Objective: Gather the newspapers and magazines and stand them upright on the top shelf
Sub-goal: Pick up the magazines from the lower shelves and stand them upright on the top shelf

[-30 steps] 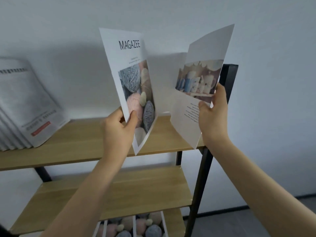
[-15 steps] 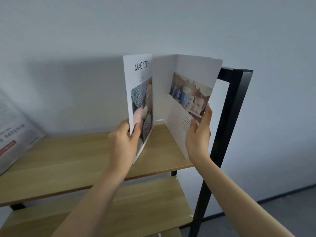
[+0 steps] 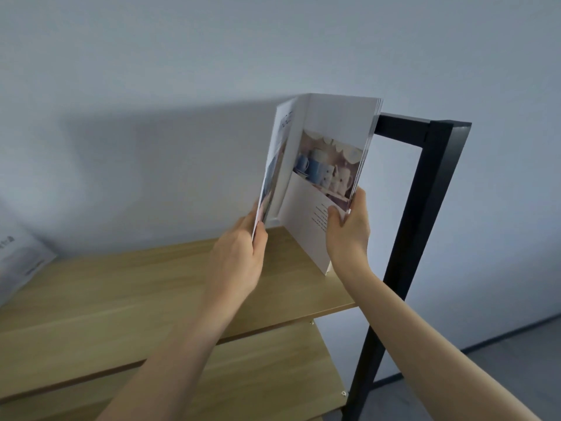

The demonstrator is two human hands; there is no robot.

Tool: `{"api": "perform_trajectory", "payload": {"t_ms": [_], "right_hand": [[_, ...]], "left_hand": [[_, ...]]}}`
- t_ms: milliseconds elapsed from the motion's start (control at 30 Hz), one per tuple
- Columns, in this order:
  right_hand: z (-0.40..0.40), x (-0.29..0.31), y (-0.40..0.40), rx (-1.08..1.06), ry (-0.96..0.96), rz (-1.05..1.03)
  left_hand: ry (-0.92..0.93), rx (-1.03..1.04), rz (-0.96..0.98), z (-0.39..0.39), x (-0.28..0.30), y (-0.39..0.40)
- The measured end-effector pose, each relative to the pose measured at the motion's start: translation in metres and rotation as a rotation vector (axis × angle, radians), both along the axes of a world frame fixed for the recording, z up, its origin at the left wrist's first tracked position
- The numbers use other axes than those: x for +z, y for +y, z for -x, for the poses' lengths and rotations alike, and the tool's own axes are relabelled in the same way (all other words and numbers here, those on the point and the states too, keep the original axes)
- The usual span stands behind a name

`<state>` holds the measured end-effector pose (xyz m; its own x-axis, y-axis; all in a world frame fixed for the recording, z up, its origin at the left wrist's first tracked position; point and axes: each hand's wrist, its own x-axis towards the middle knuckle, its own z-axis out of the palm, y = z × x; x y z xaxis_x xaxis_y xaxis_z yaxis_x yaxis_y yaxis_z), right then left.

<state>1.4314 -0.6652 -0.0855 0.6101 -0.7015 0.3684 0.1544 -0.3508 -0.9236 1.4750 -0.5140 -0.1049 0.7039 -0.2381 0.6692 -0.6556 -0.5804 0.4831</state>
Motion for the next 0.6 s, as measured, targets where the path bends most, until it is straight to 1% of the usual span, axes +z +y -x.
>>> {"api": "perform_trajectory", "payload": {"t_ms": [133, 233, 333, 433, 500, 600], "right_hand": [[0.009, 0.01, -0.01, 0.074, 0.004, -0.046], [0.017, 0.026, -0.015, 0.099, -0.029, -0.064], [0.025, 0.039, -0.016, 0.123, -0.048, 0.024], [0.028, 0.047, -0.017, 0.141, -0.028, 0.09], [0.026, 0.05, -0.017, 0.165, -0.027, 0.095], [0.023, 0.052, -0.018, 0.168, -0.012, 0.121]], "left_hand": [[0.032, -0.073, -0.028, -0.006, 0.002, -0.02], [0.102, -0.157, -0.006, -0.015, 0.0, -0.037], [0.188, -0.228, 0.027, -0.021, -0.003, -0.057], [0.303, -0.388, 0.07, -0.023, -0.002, -0.072], [0.351, -0.481, 0.042, -0.021, -0.001, -0.076], [0.384, -0.546, -0.001, -0.02, -0.005, -0.079]]}}
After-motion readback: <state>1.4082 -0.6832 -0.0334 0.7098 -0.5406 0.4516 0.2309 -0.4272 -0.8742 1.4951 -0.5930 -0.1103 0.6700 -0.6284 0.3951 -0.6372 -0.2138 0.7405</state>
